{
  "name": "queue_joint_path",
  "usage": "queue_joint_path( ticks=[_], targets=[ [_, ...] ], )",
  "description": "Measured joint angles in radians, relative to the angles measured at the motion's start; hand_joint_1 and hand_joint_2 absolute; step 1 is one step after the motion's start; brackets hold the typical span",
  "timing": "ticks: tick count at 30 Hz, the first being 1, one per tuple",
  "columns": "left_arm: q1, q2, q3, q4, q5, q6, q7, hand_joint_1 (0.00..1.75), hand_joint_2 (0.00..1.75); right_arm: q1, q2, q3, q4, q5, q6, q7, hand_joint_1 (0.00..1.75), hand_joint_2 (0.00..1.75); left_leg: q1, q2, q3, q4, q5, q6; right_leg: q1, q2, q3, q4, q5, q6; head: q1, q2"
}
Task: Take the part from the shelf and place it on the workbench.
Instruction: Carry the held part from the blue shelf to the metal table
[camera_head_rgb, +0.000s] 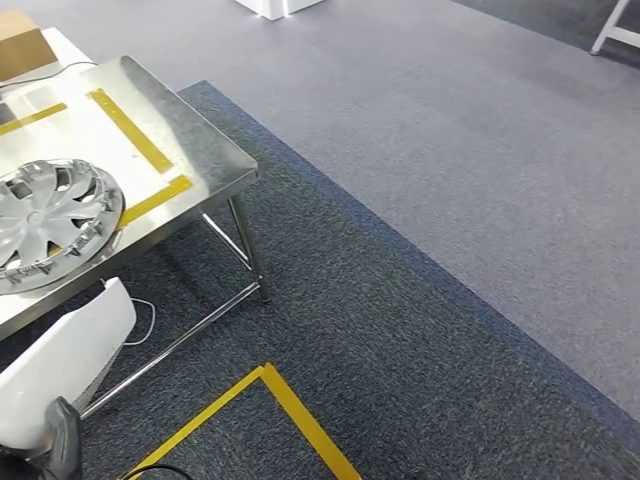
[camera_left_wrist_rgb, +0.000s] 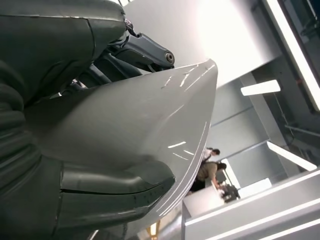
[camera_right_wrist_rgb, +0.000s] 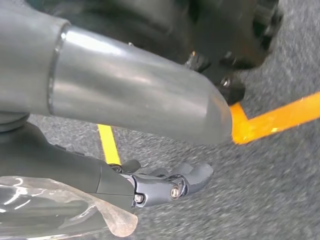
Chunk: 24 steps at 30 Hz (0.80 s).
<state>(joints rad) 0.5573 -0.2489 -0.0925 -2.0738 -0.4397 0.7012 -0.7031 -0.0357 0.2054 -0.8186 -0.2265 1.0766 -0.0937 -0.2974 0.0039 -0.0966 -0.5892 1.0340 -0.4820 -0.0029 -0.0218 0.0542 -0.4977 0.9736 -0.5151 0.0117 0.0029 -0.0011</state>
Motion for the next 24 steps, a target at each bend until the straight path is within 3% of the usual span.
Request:
queue_joint_path(
  ticks=[2,4,5,6,7,9,11,13,14,16,17,19,20,21,22,24],
  targets=[
    [-0.003,-0.002,0.004,-0.005,-0.001,0.0,0.0,1.75,1.75,0.002,0.002,0.0,0.0,0.003,0.0,0.0,0.0,0.0,-0.002,0.064,-0.052,0.116,-0.065,-0.007,0.002,-0.037,0.001,-0.003,0.001,-0.008,-0.007,0.0],
    [-0.005,-0.006,0.008,-0.009,-0.001,0.0,0.0,1.75,1.75,0.005,0.002,-0.001,0.0,0.007,0.0,0.001,0.0,0.0,0.0,0.083,-0.108,0.241,-0.114,-0.012,0.005,-0.074,0.001,-0.003,-0.001,-0.011,-0.009,0.0],
    [-0.005,-0.008,0.011,-0.013,-0.001,0.0,0.0,1.75,1.75,0.005,0.002,-0.002,0.0,0.009,0.0,0.002,0.0,0.0,0.001,0.085,-0.115,0.261,-0.112,-0.012,0.006,-0.091,0.001,-0.003,-0.002,-0.011,-0.009,0.0],
    [-0.005,-0.012,0.015,-0.019,-0.001,0.0,0.0,1.75,1.75,0.004,0.003,-0.002,0.0,0.011,0.0,0.002,0.0,0.0,0.002,0.089,-0.1,0.235,-0.09,-0.011,0.006,-0.106,0.003,-0.003,-0.004,-0.011,-0.009,0.0],
    [-0.005,-0.019,0.02,-0.027,-0.001,0.0,0.0,1.75,1.75,0.002,0.003,-0.003,0.0,0.013,0.0,0.002,0.0,0.0,0.001,0.099,-0.066,0.174,-0.055,-0.008,0.007,-0.119,0.006,-0.003,-0.005,-0.01,-0.009,0.0],
    [-0.009,-0.034,0.034,-0.046,-0.001,0.0,0.0,1.75,1.75,-0.001,0.005,-0.004,0.0,0.015,0.0,0.002,0.0,0.0,-0.006,0.148,0.012,0.027,-0.004,0.004,0.011,-0.14,0.01,-0.002,-0.011,-0.005,-0.009,0.0],
    [-0.015,-0.047,0.046,-0.062,-0.001,0.0,0.0,1.75,1.75,-0.003,0.007,-0.005,0.0,0.018,0.0,0.002,0.0,0.0,-0.015,0.179,0.042,-0.037,0.003,0.016,0.016,-0.159,0.011,-0.002,-0.017,0.004,-0.008,0.0],
    [-0.016,-0.059,0.058,-0.077,-0.002,0.0,0.0,1.75,1.75,-0.006,0.008,-0.006,0.0,0.021,0.0,0.002,0.0,0.0,-0.016,0.158,0.04,-0.042,0.004,0.026,0.018,-0.18,0.019,-0.004,-0.021,0.015,-0.008,0.0],
    [-0.016,-0.066,0.067,-0.086,-0.003,0.0,0.0,1.75,1.75,-0.009,0.008,-0.006,0.0,0.023,0.0,0.002,0.0,0.0,-0.013,0.147,0.04,-0.046,0.007,0.032,0.017,-0.174,0.021,-0.001,-0.027,0.02,-0.007,0.0],
    [-0.02,-0.078,0.084,-0.103,-0.003,0.0,0.0,1.75,1.75,-0.011,0.009,-0.007,0.0,0.026,0.0,0.002,0.0,0.0,-0.007,0.124,0.042,-0.052,0.016,0.044,0.014,-0.121,-0.007,0.066,-0.072,0.029,-0.001,0.0],
    [-0.023,-0.083,0.093,-0.109,-0.003,0.0,0.0,1.75,1.75,-0.011,0.009,-0.008,0.0,0.027,0.0,0.003,0.0,0.0,-0.005,0.113,0.039,-0.053,0.018,0.047,0.012,-0.088,-0.04,0.133,-0.107,0.032,0.003,0.0],
    [-0.026,-0.089,0.107,-0.115,-0.001,0.0,0.0,1.75,1.75,-0.008,0.009,-0.008,0.0,0.029,0.0,0.004,0.0,0.0,-0.006,0.087,0.036,-0.052,0.02,0.05,0.01,-0.06,-0.11,0.271,-0.158,0.034,0.005,0.0],
    [-0.026,-0.091,0.114,-0.116,0.001,0.0,0.0,1.75,1.75,-0.006,0.009,-0.009,0.0,0.029,0.0,0.005,0.0,0.0,-0.006,0.073,0.036,-0.051,0.02,0.05,0.01,-0.057,-0.13,0.302,-0.157,0.034,0.005,0.0],
    [-0.026,-0.092,0.122,-0.117,0.005,0.0,0.0,1.75,1.75,-0.005,0.009,-0.009,0.0,0.03,0.0,0.005,0.0,0.0,-0.006,0.059,0.036,-0.05,0.02,0.049,0.01,-0.055,-0.13,0.29,-0.134,0.033,0.005,0.0],
    [-0.027,-0.094,0.13,-0.118,0.009,0.0,0.0,1.75,1.75,-0.004,0.009,-0.01,0.0,0.031,0.0,0.005,0.0,0.0,-0.006,0.045,0.037,-0.048,0.019,0.048,0.01,-0.05,-0.111,0.238,-0.094,0.031,0.005,0.0],
    [-0.029,-0.096,0.145,-0.121,0.017,0.0,0.0,1.75,1.75,-0.004,0.009,-0.011,0.0,0.031,0.0,0.005,0.0,0.0,-0.007,0.02,0.035,-0.042,0.017,0.043,0.007,-0.01,-0.052,0.09,-0.022,0.026,0.005,0.0]
  ],
)
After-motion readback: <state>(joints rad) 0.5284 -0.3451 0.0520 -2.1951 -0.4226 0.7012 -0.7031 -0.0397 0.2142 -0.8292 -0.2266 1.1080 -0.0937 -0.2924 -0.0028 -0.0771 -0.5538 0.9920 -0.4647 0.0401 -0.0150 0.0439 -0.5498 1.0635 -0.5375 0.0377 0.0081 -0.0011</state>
